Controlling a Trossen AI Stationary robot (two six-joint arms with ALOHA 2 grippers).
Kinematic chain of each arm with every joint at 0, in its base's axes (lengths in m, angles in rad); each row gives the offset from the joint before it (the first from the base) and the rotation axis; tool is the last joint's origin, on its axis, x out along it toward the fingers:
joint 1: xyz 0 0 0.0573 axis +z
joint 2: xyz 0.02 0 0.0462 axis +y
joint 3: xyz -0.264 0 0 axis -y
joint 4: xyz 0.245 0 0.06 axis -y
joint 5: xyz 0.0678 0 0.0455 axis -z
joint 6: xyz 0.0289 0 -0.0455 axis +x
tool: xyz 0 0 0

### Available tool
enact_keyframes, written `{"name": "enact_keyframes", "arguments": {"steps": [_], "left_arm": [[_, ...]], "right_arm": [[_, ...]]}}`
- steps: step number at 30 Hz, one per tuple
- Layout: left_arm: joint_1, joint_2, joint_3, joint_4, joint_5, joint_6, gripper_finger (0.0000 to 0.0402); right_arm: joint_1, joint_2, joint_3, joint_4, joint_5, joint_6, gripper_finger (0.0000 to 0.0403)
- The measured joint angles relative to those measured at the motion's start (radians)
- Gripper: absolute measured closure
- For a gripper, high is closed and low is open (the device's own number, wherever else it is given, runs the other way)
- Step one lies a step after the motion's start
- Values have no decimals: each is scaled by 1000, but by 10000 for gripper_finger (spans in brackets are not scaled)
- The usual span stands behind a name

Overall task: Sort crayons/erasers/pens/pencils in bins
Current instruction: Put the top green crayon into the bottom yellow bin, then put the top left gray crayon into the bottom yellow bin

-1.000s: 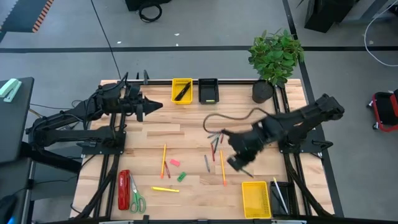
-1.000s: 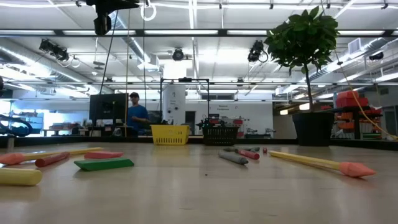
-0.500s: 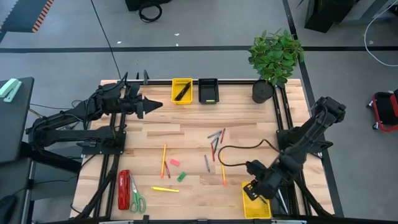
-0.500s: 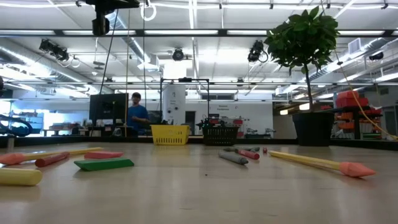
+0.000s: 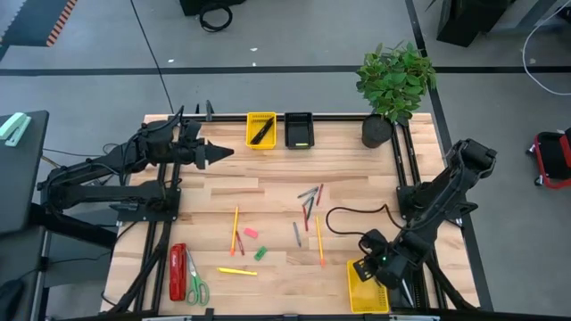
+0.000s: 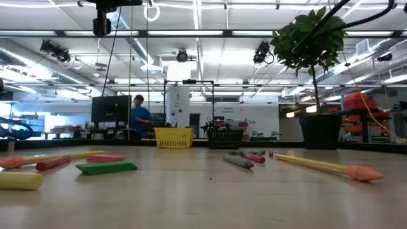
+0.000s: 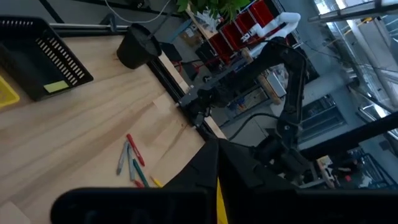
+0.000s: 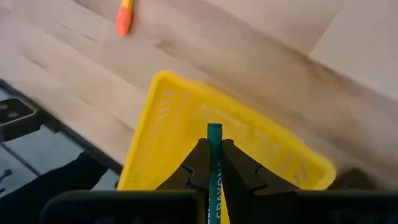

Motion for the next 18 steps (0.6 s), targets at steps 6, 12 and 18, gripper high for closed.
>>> {"name": "enact_keyframes", "arguments": {"steps": [6,12,18], "left_arm": [[-2,0,0,34,72,37,387],[-75,27,0,37,79,46,386],[-186,132,0,42,79,48,388]], "right_arm": [[0,0,-19,14,12,-30,344],[0,0,-19,48,10,-65,316],[0,0,10,55,8,-65,311]]}}
